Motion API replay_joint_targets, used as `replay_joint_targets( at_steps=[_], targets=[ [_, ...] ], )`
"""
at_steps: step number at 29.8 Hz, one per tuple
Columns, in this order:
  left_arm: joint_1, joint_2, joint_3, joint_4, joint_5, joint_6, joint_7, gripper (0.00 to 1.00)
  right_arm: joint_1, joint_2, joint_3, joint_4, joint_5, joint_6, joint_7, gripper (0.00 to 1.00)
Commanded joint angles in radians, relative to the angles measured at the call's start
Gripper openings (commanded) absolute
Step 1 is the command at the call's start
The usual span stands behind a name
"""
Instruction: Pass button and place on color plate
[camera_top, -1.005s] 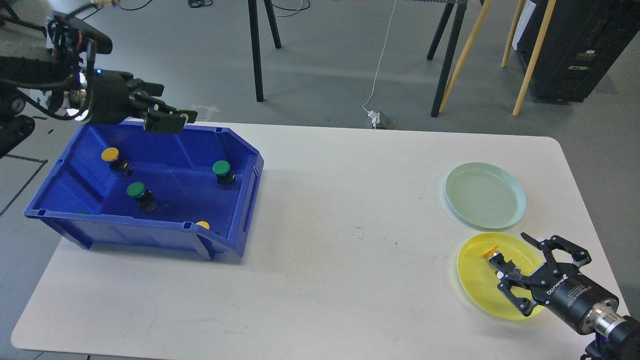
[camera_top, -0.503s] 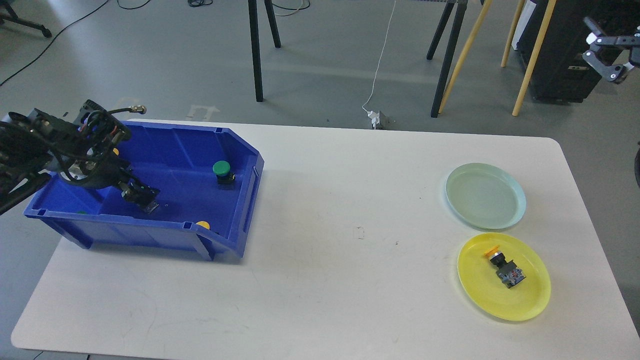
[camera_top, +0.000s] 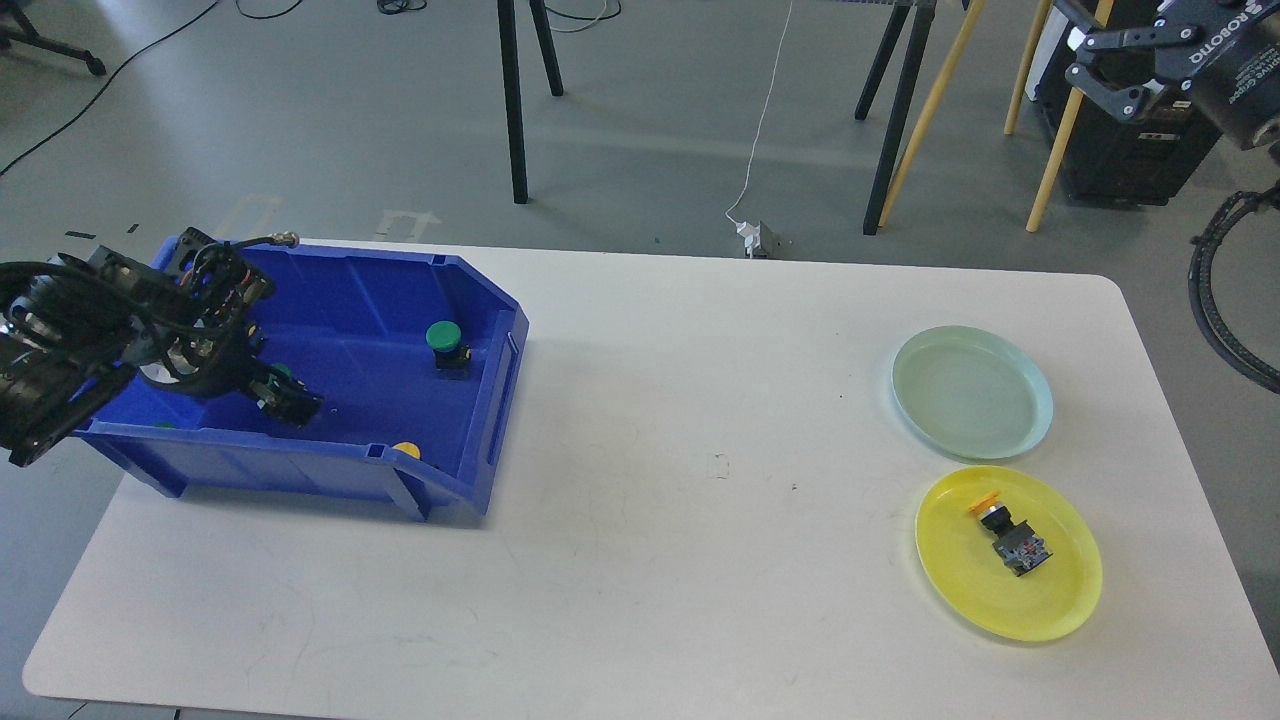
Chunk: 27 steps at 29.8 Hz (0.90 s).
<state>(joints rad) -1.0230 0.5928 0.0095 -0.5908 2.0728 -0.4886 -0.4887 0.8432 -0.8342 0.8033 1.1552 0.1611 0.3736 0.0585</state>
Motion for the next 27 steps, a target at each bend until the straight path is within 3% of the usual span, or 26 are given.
replay_joint_targets(
  at_steps=[1,6,9,13,17,23,27],
  targets=[
    [0.004,-0.024,0.001,0.034,-0.005,0.000,0.000,0.97,-0.006,-0.003,-0.001,0.006,0.002,0.004,0.001,1.00],
    [0.004,-0.036,0.000,0.040,-0.007,0.000,0.000,0.94,-0.018,-0.009,0.002,0.011,0.002,0.008,0.000,1.00],
    [0.012,-0.048,0.000,0.057,-0.008,0.000,0.000,0.88,-0.027,-0.022,0.002,0.014,0.003,0.021,0.001,1.00],
    [0.014,-0.062,0.003,0.083,-0.042,0.000,0.000,0.67,-0.036,-0.025,0.004,0.015,0.003,0.025,0.001,1.00],
    [0.018,-0.059,0.003,0.085,-0.046,0.000,0.000,0.62,-0.042,-0.029,0.004,0.017,0.003,0.025,0.001,1.00],
    [0.020,-0.053,0.006,0.083,-0.037,0.000,0.000,0.12,-0.049,-0.029,0.004,0.017,0.003,0.025,0.001,1.00],
    [0.020,-0.050,0.006,0.083,-0.039,0.000,0.000,0.04,-0.050,-0.028,0.002,0.017,0.003,0.025,0.001,1.00]
  ],
)
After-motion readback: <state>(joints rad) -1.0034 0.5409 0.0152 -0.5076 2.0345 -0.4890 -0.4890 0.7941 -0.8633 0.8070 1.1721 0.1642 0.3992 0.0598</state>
